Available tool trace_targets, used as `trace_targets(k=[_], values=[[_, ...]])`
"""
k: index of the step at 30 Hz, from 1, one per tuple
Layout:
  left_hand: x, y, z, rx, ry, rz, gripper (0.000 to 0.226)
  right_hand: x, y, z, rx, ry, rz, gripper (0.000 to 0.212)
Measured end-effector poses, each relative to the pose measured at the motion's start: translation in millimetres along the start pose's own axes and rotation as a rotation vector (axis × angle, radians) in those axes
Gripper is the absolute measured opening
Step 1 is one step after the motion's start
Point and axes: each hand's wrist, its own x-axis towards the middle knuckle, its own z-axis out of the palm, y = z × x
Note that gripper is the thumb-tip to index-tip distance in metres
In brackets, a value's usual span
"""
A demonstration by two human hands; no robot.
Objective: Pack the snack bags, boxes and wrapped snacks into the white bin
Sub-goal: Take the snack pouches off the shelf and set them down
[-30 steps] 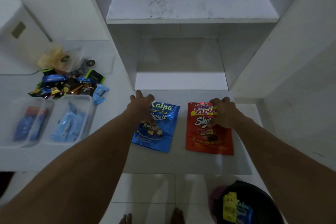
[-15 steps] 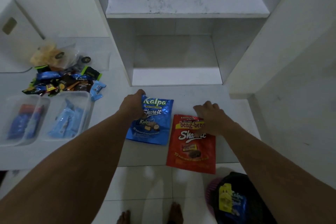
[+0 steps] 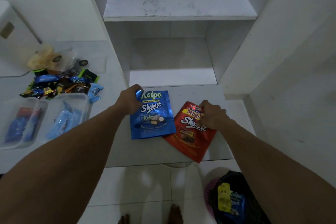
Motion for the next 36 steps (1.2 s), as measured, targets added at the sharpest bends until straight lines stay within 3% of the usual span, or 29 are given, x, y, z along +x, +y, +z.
trace_targets(k=[4,10,15,22,29,36], values=[[-6,16,-18,-0.027,-0.049,0.1,0.054,-16,4,-23,0.093,0.014,-0.092,0.051],[-17,65,-50,-0.025,-0.056,0.237,0.06,-71,-1,-74,0.106,0.112,-0.111,0.062],[-34,109,-73,-0.135,-0.101,0.358,0.07,-138,-1,-100,0.148,0.283,-0.015,0.066],[-88,182,-79,-0.128,-0.151,0.596,0.06,-250,18,-102,0.21,0.524,0.198,0.063],[-158,245,-23,-0.136,-0.335,0.805,0.063,-359,65,-60,0.311,0.65,0.474,0.066],[-218,286,90,-0.084,-0.457,0.892,0.061,-422,141,13,0.358,0.671,0.648,0.058]])
